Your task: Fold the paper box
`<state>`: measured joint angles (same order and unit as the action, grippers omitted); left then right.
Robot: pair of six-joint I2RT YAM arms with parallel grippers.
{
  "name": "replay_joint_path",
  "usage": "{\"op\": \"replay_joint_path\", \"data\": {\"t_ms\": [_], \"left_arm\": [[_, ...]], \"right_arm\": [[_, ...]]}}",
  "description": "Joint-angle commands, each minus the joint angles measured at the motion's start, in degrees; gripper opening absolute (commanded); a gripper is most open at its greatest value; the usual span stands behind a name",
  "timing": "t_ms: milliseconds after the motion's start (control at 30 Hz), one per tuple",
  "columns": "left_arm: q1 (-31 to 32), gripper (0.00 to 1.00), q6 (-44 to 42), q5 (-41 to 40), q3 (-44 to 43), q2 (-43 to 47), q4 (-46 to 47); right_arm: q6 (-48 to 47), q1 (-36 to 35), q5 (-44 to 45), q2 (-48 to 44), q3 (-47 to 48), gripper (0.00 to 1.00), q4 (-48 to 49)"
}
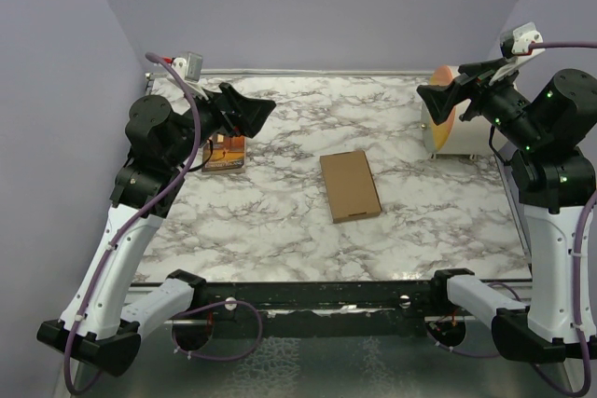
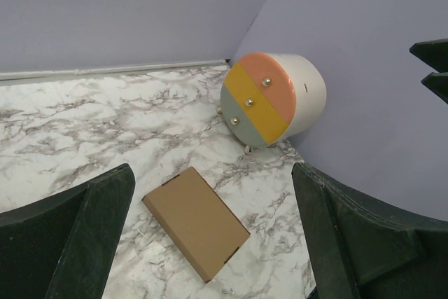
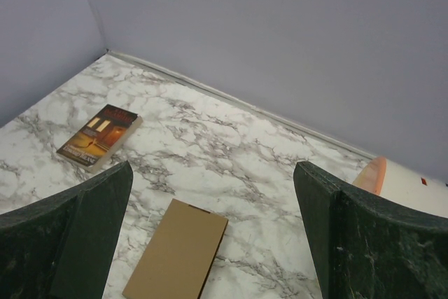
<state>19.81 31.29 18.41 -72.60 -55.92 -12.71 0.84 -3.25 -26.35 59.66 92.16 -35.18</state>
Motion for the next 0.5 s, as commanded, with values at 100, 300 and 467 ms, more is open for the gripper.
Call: {"op": "replay_joint_path", "data": {"t_ms": [100, 300, 467], "left_arm": [[-0.3, 0.99, -0.5, -0.9, 0.3, 0.9, 0.0], [-0.3, 0.99, -0.7, -1.0, 0.4, 0.9, -0.1], [-0.3, 0.99, -0.7, -1.0, 0.4, 0.8, 0.1]], "right_arm": [[0.7, 0.4, 1.2, -0.9, -0.1, 1.0, 0.8], [0.5, 0.4, 0.6, -0.7, 0.1, 1.0, 0.8], [0.5, 0.4, 0.5, -0.7, 0.1, 1.0, 0.8]]}}
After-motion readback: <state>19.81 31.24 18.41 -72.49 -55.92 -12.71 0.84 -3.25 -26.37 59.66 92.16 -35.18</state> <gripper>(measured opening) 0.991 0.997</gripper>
